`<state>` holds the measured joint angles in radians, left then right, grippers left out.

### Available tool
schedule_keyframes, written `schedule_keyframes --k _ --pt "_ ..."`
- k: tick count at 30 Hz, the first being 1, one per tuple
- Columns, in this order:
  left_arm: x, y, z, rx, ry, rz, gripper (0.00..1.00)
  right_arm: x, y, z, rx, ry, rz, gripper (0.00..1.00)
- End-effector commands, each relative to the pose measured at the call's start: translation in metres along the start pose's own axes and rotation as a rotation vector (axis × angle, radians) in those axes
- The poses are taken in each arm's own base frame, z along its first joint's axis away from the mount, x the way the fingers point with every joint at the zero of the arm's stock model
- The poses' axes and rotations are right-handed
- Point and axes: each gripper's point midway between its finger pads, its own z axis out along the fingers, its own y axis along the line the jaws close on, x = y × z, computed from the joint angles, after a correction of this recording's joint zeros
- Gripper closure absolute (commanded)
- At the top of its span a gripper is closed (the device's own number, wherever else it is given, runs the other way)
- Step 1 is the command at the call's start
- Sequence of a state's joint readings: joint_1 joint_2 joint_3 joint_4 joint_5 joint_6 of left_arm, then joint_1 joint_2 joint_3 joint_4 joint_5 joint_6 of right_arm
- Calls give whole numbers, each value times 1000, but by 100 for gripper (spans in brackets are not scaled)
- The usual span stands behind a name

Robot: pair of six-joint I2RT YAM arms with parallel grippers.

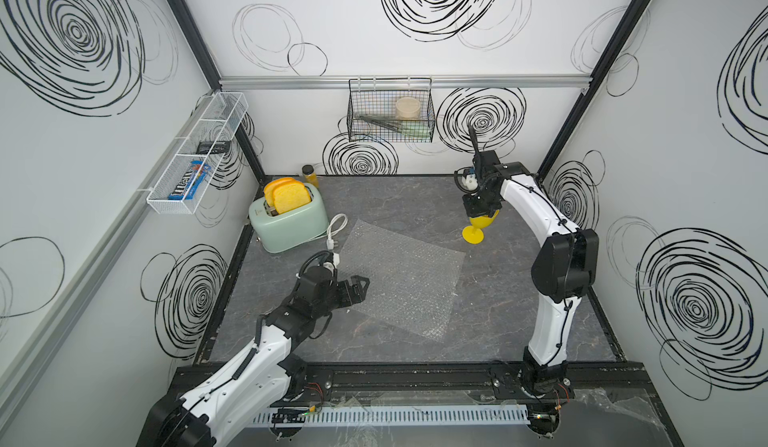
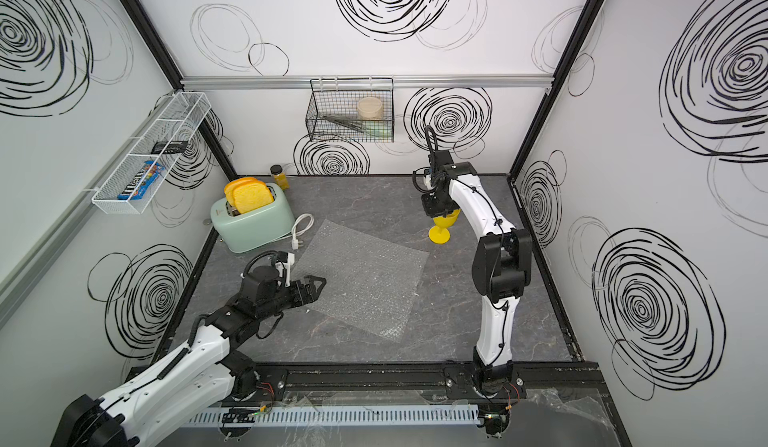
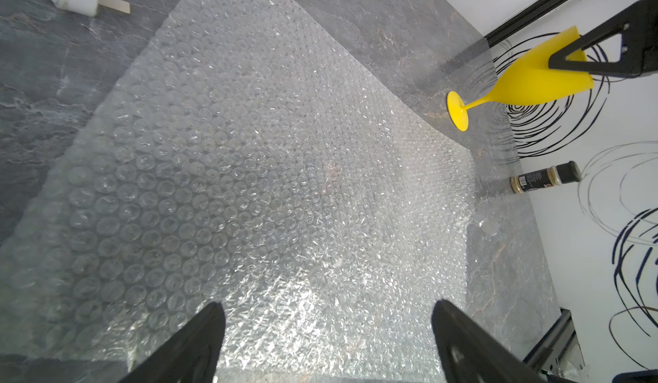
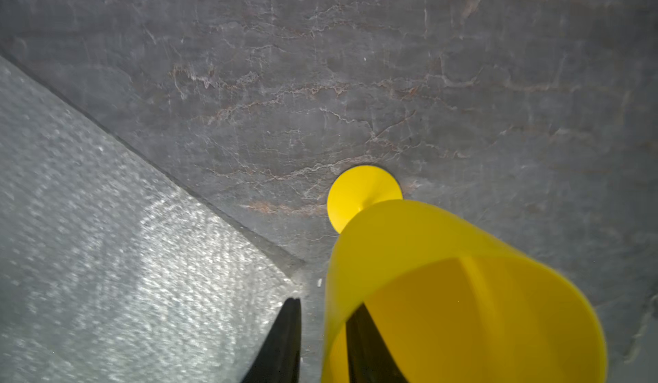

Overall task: Unpack wine glasses from bubble wrap
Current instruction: Place the wine glass at the center of the board, then reset both arms

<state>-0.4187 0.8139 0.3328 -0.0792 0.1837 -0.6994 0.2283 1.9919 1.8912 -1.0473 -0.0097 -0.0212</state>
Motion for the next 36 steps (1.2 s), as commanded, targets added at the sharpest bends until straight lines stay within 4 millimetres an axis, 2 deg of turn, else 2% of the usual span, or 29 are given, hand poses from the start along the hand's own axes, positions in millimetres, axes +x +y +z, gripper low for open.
schedule_keyframes --k 1,3,8,13,17,20,22,25,28,30,31,32,34,36 --pt "-6 -5 -1 29 -27 -7 5 1 0 -11 -4 3 -8 60" --pt "-6 -5 0 27 -28 -7 5 -5 0 -20 3 -27 -10 56" --pt "-11 -7 -1 21 -34 0 5 -18 -8 -42 40 -91 -4 54" --pt "-20 -11 -3 12 -54 24 5 -35 -14 -81 48 -209 10 52" --pt "-34 -15 -7 -1 -90 46 4 -40 -11 -109 30 -329 22 52" --pt "-50 -19 -11 -28 -130 85 4 -35 -11 -128 37 -472 41 45" --pt "-61 -18 -15 -56 -172 113 3 -26 -10 -136 24 -581 67 44" --pt "-78 -12 -22 -115 -256 146 2 0 -8 -142 14 -789 93 39" --pt "-97 -10 -28 -154 -347 165 0 34 -8 -147 -3 -930 156 31" --pt "-106 -7 -28 -174 -397 182 2 55 -4 -147 -20 -987 164 19" --pt "-109 -4 -27 -192 -415 187 3 65 -6 -142 -10 -996 178 12" --pt "-111 1 -26 -218 -430 197 4 74 -10 -137 9 -1007 200 0" --pt "-120 9 -28 -285 -468 223 4 92 -22 -119 74 -985 245 3" --pt "-129 6 -32 -291 -523 301 4 115 -36 -91 158 -920 291 3"
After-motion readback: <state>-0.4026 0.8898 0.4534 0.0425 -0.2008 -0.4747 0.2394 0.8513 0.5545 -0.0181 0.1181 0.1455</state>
